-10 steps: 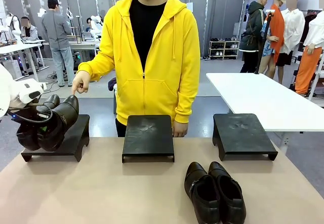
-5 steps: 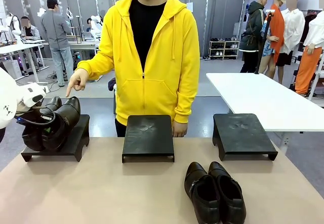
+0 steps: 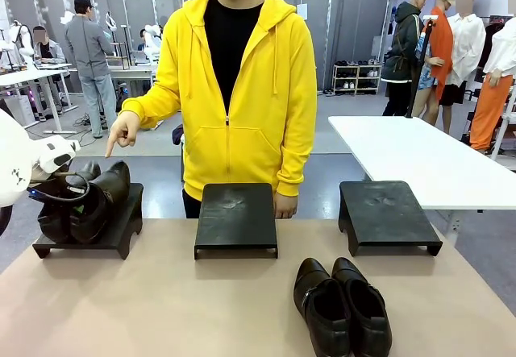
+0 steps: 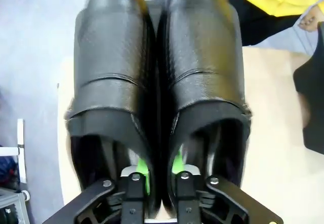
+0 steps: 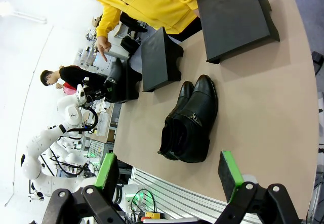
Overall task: Place the shoes on the stand as instructed by the person.
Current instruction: Pick up one pair of Shoes and place it on the Shoes Stand indicated by the person.
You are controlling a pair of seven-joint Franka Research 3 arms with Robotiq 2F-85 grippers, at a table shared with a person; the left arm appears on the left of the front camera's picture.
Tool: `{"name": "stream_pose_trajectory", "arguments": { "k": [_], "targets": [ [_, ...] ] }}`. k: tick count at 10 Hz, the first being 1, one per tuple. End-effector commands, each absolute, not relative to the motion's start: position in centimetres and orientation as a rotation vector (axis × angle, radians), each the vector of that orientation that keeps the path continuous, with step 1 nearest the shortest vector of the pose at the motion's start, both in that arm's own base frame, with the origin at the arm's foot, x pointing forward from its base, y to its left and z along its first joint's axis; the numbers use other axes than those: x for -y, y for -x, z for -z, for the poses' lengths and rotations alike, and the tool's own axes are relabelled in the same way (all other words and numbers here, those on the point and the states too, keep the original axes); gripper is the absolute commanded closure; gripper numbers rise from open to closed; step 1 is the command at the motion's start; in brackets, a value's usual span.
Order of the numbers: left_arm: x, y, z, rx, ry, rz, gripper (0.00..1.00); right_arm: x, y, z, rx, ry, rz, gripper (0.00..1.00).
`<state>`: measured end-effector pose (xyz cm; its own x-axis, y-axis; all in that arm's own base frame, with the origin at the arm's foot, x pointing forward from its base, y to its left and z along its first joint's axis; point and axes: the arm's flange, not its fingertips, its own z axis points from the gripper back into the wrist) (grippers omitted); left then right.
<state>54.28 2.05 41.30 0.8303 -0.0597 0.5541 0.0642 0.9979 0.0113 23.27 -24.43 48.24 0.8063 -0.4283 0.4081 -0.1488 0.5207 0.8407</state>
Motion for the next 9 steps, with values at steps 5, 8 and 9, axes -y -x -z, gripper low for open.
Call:
{"name": "stream_pose_trajectory", "arguments": {
  "k": [5, 8, 9],
  "targets": [
    [-2.4, -54.9, -42.7, 0.634, 0.005, 0.061, 0.0, 24.5, -23.4, -48.4, 0.637, -1.036, 0.172, 0.0],
    [-1.9, -54.1, -43.2, 0.633, 0.001, 0.047, 0.0, 24.5, -23.4, -48.4, 0.637, -1.036, 0.172, 0.0],
    [-1.7, -53.6, -43.0, 0.64, 0.023, 0.055, 0.0, 24.5, -23.4, -48.4, 0.637, -1.036, 0.172, 0.0]
  ]
}}
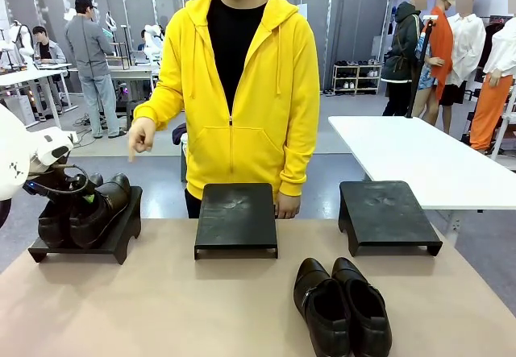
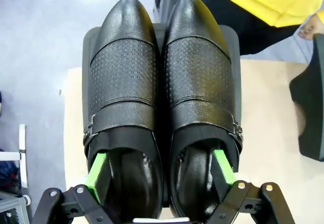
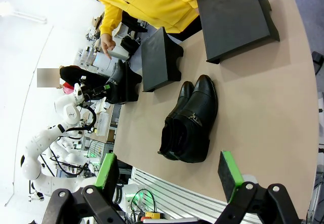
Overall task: Place the shoes on the stand as instructed by the person.
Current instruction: Pick up one pair of Shoes and place it on the Shoes Stand indicated by the person, then pick up another pair of Shoes and place it on the Shoes Stand indicated by the person.
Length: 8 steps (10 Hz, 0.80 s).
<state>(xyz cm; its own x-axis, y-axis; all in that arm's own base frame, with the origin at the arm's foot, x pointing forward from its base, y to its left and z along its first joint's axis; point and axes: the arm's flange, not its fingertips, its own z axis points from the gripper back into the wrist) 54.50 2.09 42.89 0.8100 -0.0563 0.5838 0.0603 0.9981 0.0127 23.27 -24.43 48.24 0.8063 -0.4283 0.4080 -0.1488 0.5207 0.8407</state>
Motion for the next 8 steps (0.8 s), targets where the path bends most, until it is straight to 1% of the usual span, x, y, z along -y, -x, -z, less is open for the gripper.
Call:
{"name": "stream_pose_trajectory", "arguments": {
  "k": [1, 2, 8],
  "targets": [
    [-1.6, -52.9, -42.6, 0.621, 0.022, 0.061, 0.0, 24.5, -23.4, -48.4, 0.637, -1.036, 0.172, 0.0],
    [-2.1, -54.5, -42.9, 0.624, 0.007, 0.062, 0.0, 24.5, -23.4, -48.4, 0.637, -1.036, 0.172, 0.0],
    [-2.1, -54.5, -42.9, 0.624, 0.007, 0.062, 0.0, 24.5, -23.4, -48.4, 0.637, -1.036, 0.172, 0.0]
  ]
}}
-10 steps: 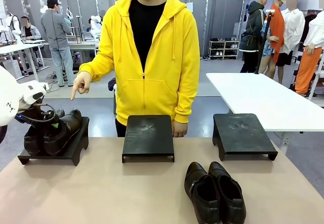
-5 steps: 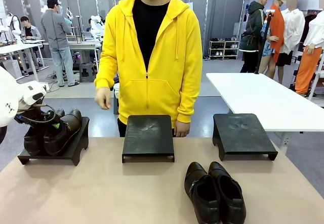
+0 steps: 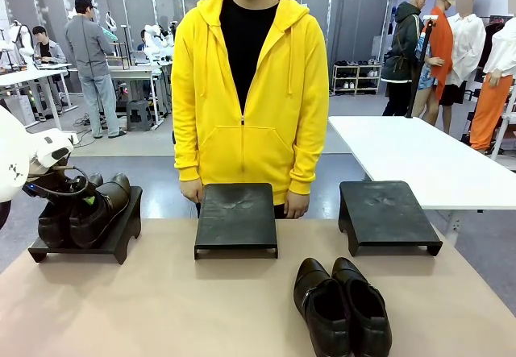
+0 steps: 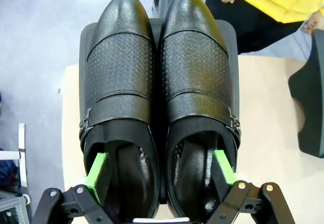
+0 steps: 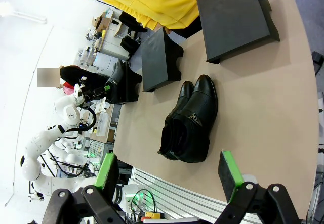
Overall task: Place the shoes on the stand as instructed by the person.
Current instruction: Pick up another pair of Shoes and place it on the Shoes Stand indicated by the person.
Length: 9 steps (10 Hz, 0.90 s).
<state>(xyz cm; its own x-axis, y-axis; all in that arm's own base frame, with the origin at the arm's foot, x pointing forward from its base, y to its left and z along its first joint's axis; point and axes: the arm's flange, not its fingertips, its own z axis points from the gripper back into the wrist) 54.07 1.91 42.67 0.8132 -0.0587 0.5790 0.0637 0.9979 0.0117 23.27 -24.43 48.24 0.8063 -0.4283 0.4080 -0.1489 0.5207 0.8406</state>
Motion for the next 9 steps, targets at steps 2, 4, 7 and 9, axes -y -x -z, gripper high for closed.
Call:
{"name": "stream_pose_trajectory", "arguments": {
  "k": [2, 4, 7, 9],
  "targets": [
    [-2.1, -54.5, -42.9, 0.624, 0.007, 0.062, 0.0, 24.5, -23.4, -48.4, 0.637, -1.036, 0.172, 0.0],
    [-2.1, -54.5, -42.9, 0.624, 0.007, 0.062, 0.0, 24.5, -23.4, -48.4, 0.637, -1.036, 0.172, 0.0],
    [-4.0, -52.8, -48.0, 0.561, 0.165, 0.081, 0.0, 24.5, -23.4, -48.4, 0.637, -1.036, 0.172, 0.0],
    [-7.1, -49.7, -52.4, 0.499, 0.295, 0.121, 0.0, 24.5, -23.4, -48.4, 0.637, -1.036, 0.172, 0.0]
  ]
}}
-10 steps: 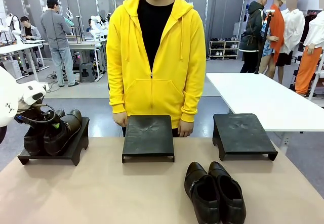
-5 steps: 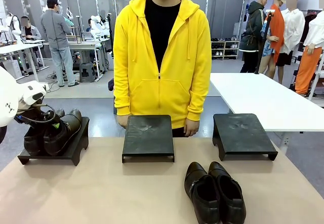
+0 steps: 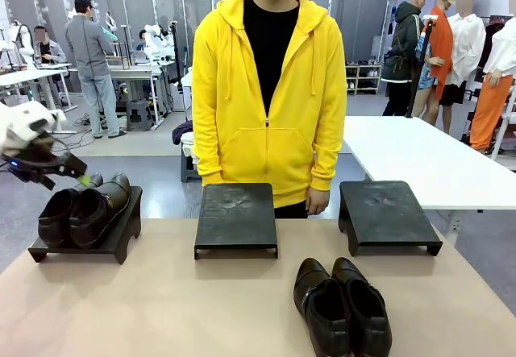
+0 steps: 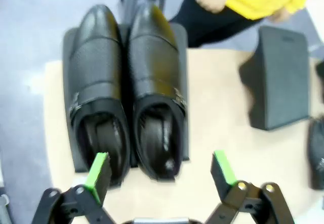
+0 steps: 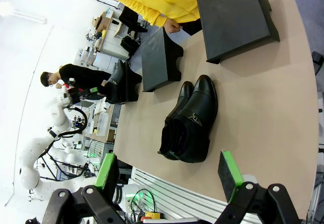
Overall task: Place the shoes on the stand as instructed by the person.
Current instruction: Pick up another pair of Shoes and place it on the Shoes Stand indicated by the person.
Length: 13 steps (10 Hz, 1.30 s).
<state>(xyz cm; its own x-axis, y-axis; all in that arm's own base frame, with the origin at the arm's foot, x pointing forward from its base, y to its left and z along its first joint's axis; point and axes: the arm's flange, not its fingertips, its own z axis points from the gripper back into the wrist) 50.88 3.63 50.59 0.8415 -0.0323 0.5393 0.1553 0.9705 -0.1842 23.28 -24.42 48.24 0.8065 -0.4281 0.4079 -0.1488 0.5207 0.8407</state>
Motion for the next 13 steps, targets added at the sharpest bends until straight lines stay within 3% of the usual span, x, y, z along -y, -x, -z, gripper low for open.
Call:
{"name": "stream_pose_trajectory", "arguments": {
  "k": [1, 5, 8, 13],
  "targets": [
    [-9.0, -47.7, -54.4, 0.477, 0.406, 0.124, 0.0, 24.5, -23.4, -48.4, 0.637, -1.036, 0.172, 0.0],
    [-17.8, -38.5, -54.8, 0.358, 0.868, 0.189, 0.0, 24.5, -23.4, -48.4, 0.637, -1.036, 0.172, 0.0],
    [-24.8, -32.7, -51.1, 0.42, 1.118, 0.152, 0.0, 24.5, -23.4, -48.4, 0.637, -1.036, 0.172, 0.0],
    [-29.7, -32.7, -46.2, 0.425, 1.289, 0.173, 0.0, 24.5, -23.4, -48.4, 0.637, -1.036, 0.172, 0.0]
  ]
}}
